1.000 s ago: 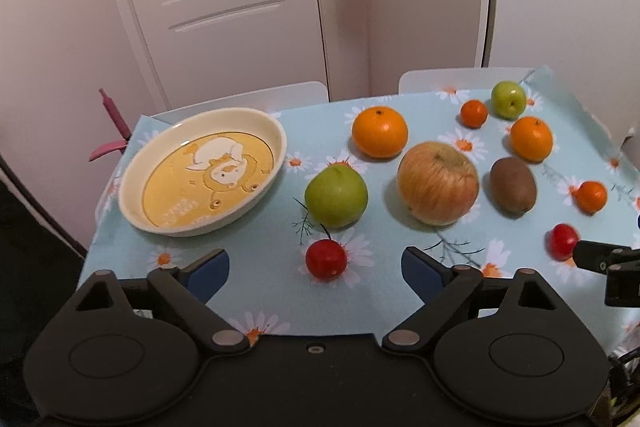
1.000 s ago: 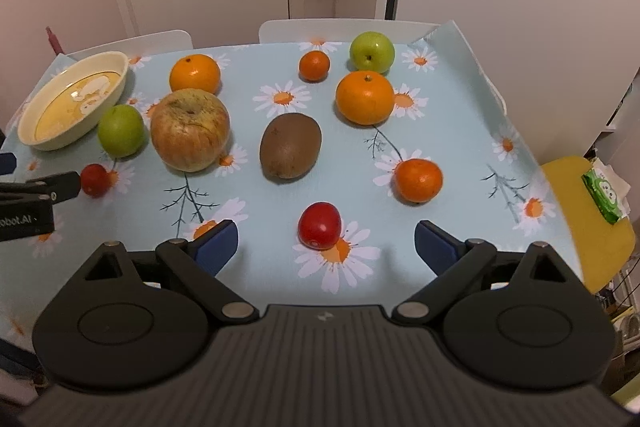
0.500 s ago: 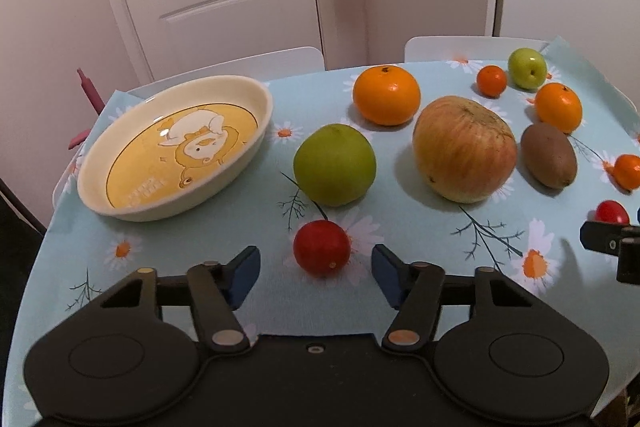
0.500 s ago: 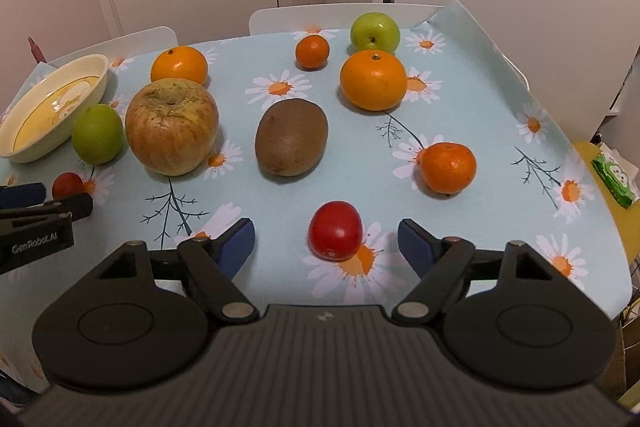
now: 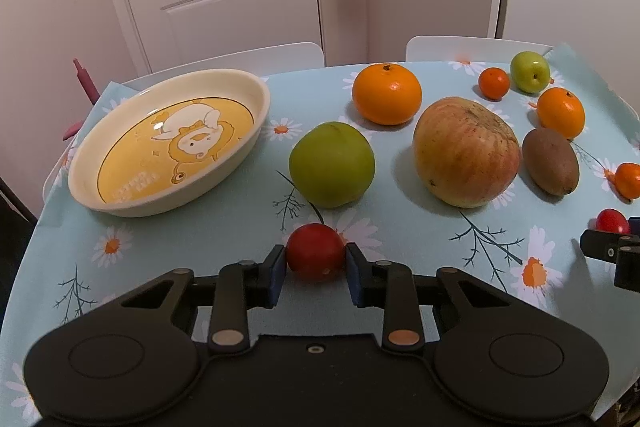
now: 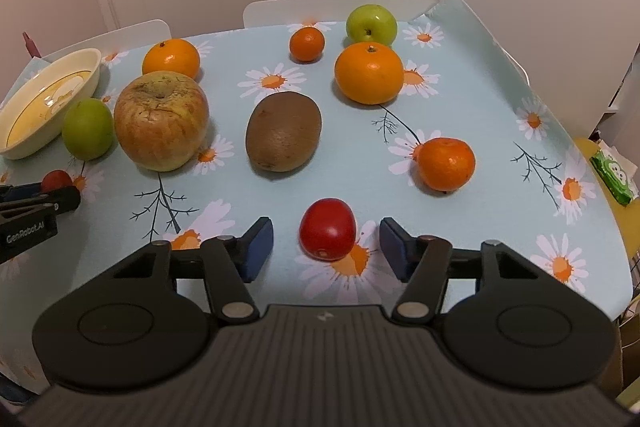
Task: Organize fruits
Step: 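Grasp a red cherry tomato with left tool while right tool grasps another, then carry both cherry tomatoes to the white dish and open both tools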
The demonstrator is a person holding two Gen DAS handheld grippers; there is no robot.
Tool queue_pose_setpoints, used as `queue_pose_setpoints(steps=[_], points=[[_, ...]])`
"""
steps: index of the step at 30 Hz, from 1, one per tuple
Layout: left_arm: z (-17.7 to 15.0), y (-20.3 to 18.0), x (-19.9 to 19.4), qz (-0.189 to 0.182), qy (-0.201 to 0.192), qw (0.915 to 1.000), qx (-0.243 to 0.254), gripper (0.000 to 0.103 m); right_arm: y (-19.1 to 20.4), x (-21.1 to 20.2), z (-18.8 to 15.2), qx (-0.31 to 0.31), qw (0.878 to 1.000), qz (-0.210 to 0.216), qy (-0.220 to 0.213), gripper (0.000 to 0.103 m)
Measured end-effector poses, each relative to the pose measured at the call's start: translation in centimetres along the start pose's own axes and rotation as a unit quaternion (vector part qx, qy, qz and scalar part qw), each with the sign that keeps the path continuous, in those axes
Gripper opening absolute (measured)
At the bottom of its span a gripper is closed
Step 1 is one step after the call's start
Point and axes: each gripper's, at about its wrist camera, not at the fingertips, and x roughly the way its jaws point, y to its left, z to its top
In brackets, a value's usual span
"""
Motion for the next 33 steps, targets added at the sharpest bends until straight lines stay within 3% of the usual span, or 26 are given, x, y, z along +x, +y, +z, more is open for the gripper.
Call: queue_pose_setpoints(steps=[5,7,17,26,33], points=[[-0.1,-0.2,-0.4,0.004,0.003,1.0000,0.000,0.035,-0.2,0.2,0.2,-0.006,1.000,0.004,0.001,0.062],[-0.2,-0.3,-0.7,0.006,0.004,1.0000,-0.002,0.034,-0.3,0.3,0.3,-0.012,1.000,0.010,0.004,0.045],[0.5,-1.0,-3.5,0.025,0.001,0.9993,-0.028,0.034,-0.1,-1.4,2.2,-0.051,0.997,0.051,-0.001,0.044],[2.7,-0.9,-7.4,0.062,-0.026,0.9959,-0.061,0.034,1.6,-3.9,6.6,-0.105,0.988,0.110,-0.024,0.044],[5.0,1.3,-10.1,0.094,-0.045,0.9896,-0.098,0.034,4.3,-5.1,10.7,-0.143,0.976,0.158,-0.042,0.044]])
